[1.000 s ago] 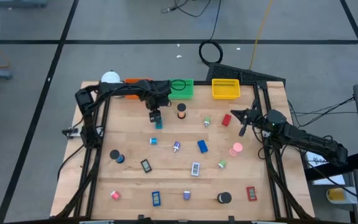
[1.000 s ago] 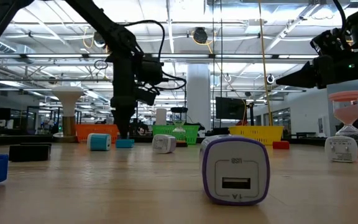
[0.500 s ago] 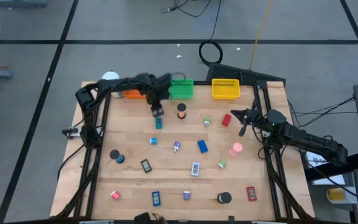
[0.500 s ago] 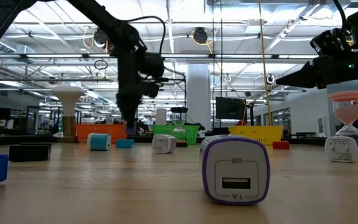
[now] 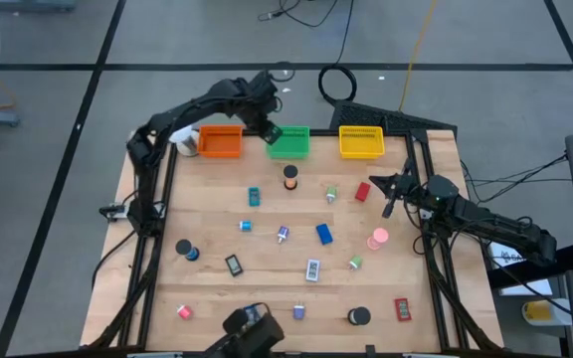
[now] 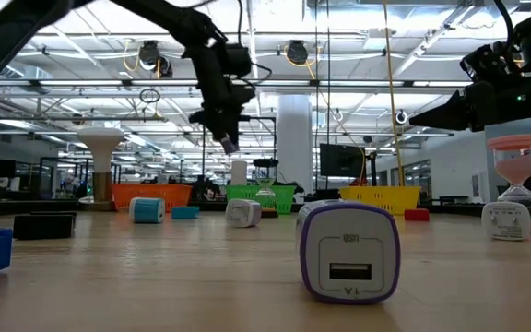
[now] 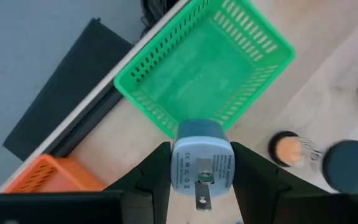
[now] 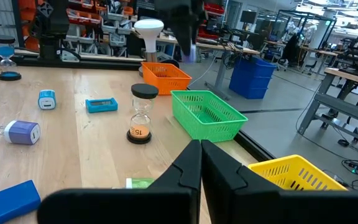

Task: Pick & Place Office items
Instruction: Put the blue charger adapter into the green basket

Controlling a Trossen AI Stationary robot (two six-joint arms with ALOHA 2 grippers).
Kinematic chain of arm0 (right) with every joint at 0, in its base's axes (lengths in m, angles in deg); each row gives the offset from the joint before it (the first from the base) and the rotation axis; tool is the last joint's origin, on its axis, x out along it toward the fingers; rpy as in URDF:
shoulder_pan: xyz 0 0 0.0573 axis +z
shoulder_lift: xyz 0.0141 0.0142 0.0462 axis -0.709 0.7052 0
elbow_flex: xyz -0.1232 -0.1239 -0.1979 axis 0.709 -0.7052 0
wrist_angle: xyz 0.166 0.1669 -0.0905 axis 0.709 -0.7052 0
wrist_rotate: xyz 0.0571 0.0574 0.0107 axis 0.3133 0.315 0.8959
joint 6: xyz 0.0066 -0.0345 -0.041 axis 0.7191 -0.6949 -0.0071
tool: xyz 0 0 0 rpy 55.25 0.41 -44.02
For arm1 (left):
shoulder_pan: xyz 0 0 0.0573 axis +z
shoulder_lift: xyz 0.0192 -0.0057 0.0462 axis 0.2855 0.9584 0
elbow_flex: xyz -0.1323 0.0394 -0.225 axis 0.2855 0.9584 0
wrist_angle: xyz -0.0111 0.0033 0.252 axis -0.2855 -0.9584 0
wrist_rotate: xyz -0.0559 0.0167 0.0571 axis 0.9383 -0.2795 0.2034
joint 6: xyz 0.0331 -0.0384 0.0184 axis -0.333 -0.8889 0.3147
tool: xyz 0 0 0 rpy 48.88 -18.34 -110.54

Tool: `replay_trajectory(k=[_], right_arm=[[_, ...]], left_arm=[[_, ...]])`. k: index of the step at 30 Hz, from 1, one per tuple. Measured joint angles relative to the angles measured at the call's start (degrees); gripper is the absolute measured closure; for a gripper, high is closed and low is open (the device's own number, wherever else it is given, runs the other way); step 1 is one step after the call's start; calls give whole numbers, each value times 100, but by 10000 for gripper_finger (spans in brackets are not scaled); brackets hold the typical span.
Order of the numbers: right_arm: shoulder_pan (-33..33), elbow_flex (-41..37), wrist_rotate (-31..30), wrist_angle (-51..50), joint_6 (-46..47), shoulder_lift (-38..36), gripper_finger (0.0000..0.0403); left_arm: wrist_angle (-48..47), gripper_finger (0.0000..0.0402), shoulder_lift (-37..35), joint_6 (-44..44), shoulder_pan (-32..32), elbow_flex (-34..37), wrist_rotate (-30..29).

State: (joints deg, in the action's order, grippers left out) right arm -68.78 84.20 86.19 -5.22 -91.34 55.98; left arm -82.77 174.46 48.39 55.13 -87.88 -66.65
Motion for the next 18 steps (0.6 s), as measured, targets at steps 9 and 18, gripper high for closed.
replay_trajectory(k=[9,18], right_arm=[[0,0,-1,0,0,1,403],[-2,-1,0,0,0,0,403]], left_arm=[[-113,267,1252,-707,152,-1064,114],[69,267,1514,-1543,120,-1137,-11]])
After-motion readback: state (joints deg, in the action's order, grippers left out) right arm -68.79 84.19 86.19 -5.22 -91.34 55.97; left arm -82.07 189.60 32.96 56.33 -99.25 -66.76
